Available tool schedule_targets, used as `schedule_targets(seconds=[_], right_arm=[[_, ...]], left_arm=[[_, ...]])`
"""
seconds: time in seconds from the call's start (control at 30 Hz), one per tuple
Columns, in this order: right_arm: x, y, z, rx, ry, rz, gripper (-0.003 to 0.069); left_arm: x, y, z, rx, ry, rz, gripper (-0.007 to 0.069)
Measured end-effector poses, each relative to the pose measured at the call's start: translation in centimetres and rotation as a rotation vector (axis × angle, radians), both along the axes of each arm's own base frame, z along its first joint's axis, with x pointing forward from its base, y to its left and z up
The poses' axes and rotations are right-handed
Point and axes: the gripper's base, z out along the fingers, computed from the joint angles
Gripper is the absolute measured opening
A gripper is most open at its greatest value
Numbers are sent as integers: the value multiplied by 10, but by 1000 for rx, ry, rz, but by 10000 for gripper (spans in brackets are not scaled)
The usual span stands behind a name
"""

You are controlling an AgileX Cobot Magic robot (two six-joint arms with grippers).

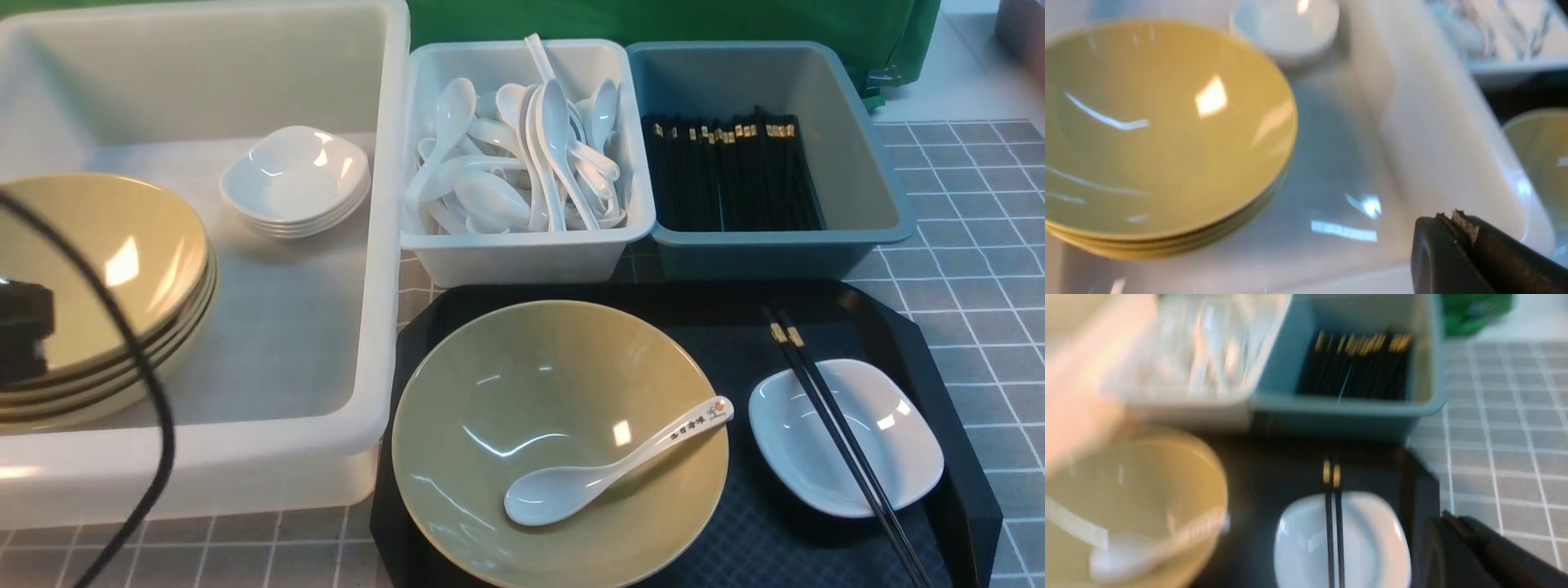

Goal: On grey table put chopsticks spoon bowls plates into blue grey white boxes.
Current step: 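Move the grippers toward the tableware on the black tray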

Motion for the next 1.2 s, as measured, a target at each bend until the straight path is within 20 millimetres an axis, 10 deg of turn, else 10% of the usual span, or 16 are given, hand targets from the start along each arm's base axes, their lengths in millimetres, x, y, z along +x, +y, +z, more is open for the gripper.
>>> schedule_targets(seconds=[0.27, 0.7, 1.03, 1.2], right_arm=[[43, 23, 7, -171, 256, 274, 34], [127, 79, -65, -355, 681, 356, 143], [176, 85, -115, -323, 716, 188, 510], [188, 73, -133, -311, 773, 130, 531]], left_arm=[[37, -47, -9, 84, 168, -324, -11], [40, -164, -43, 244, 231, -770, -11], [34, -173, -43, 237, 220, -805, -11], [34, -173, -42, 230, 220, -798, -10]])
